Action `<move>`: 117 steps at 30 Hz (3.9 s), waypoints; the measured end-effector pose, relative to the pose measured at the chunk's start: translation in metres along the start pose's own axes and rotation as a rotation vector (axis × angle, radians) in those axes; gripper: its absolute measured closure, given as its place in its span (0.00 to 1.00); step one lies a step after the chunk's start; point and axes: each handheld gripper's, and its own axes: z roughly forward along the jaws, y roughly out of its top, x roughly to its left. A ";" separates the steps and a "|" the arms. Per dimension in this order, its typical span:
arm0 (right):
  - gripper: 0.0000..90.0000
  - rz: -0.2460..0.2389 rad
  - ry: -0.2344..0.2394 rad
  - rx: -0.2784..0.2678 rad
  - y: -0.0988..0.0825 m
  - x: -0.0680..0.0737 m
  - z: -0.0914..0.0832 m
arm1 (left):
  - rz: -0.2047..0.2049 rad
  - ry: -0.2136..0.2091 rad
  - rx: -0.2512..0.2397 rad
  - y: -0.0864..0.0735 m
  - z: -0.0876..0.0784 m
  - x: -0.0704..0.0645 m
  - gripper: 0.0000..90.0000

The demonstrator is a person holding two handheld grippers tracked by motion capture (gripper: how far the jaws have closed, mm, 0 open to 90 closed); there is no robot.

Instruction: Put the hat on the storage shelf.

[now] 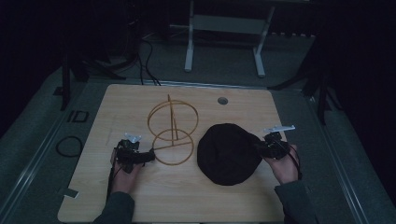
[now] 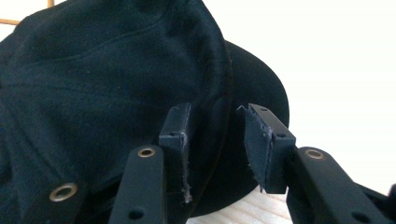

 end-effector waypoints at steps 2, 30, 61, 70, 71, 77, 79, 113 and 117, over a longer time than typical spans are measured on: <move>0.69 -0.008 0.002 0.014 0.004 0.000 0.002 | 0.000 0.000 0.001 0.000 0.000 0.000 0.01; 0.70 -0.041 0.001 0.291 0.053 -0.005 0.047 | 0.000 0.001 0.001 0.000 0.000 0.000 0.01; 0.87 -0.032 -0.007 0.539 0.084 -0.009 0.055 | 0.000 0.000 0.000 0.000 0.000 0.000 0.01; 0.87 -0.007 0.028 0.536 0.092 -0.015 0.046 | -0.001 0.001 0.000 0.000 0.000 0.000 0.01; 0.87 0.003 0.034 0.533 0.093 -0.016 0.046 | 0.000 0.000 0.001 0.000 0.000 0.000 0.01; 0.87 0.048 0.069 0.526 0.099 -0.022 0.039 | 0.000 0.000 0.000 0.000 0.000 0.000 0.01; 0.87 0.064 0.082 0.521 0.102 -0.024 0.035 | -0.001 0.000 0.001 0.000 0.000 0.000 0.01; 0.87 0.167 0.155 0.407 0.143 -0.046 -0.019 | 0.004 0.002 0.005 0.000 0.000 0.000 0.01; 0.87 0.172 0.159 0.401 0.146 -0.048 -0.024 | 0.003 0.001 0.006 0.000 0.000 0.000 0.01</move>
